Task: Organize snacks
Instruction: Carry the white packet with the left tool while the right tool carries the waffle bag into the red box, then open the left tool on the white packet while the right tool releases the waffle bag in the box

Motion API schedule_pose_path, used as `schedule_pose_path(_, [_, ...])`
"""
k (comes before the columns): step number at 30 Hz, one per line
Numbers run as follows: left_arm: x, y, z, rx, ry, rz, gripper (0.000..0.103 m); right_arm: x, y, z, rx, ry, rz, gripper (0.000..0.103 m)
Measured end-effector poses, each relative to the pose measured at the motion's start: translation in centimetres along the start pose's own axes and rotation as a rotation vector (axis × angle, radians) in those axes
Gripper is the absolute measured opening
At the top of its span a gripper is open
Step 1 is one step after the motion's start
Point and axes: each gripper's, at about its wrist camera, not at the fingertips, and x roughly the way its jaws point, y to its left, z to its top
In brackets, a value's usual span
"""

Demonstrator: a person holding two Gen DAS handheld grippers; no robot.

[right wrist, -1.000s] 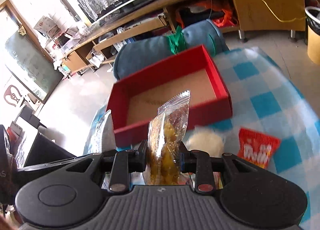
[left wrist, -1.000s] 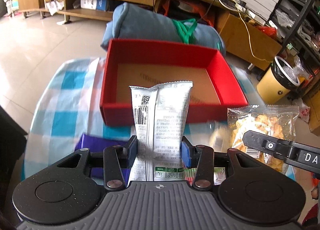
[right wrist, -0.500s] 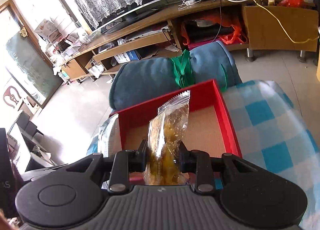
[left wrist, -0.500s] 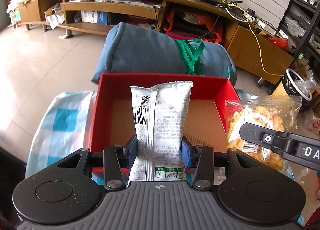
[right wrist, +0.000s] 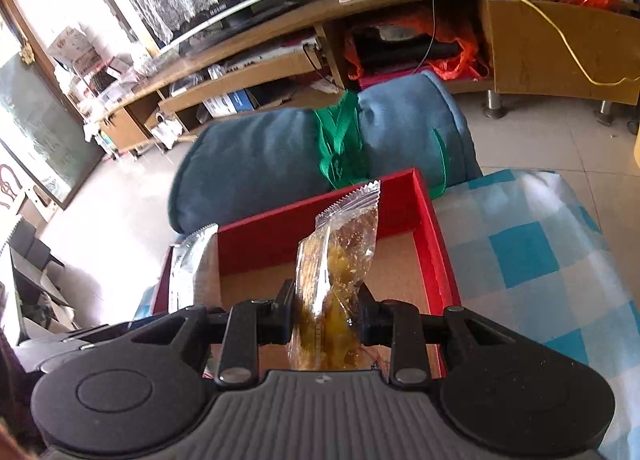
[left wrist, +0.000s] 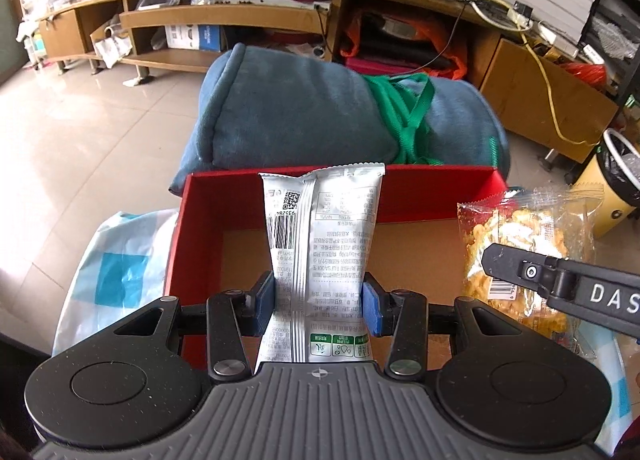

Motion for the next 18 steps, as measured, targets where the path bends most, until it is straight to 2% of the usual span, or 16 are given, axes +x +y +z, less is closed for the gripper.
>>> schedule_pose_path(9, [2.5,-0.1,-0.5,0.02,0.054,0.048,0.053,3.6,-0.3,-0.3,-0.039,0.071,-0.036,0.026])
schedule_pose_path(14, [3.0,-0.4,-0.7,0.042,0.059,0.064,0.054,4.6,-0.3,-0.5,-0.054,0.085,-0.043,0.027])
schedule_pose_path(18, [3.0,-0.5,-0.9,0.05,0.063,0.065,0.061,4.7,0.3,-0.7,-0.092,0.091,-0.074,0.031])
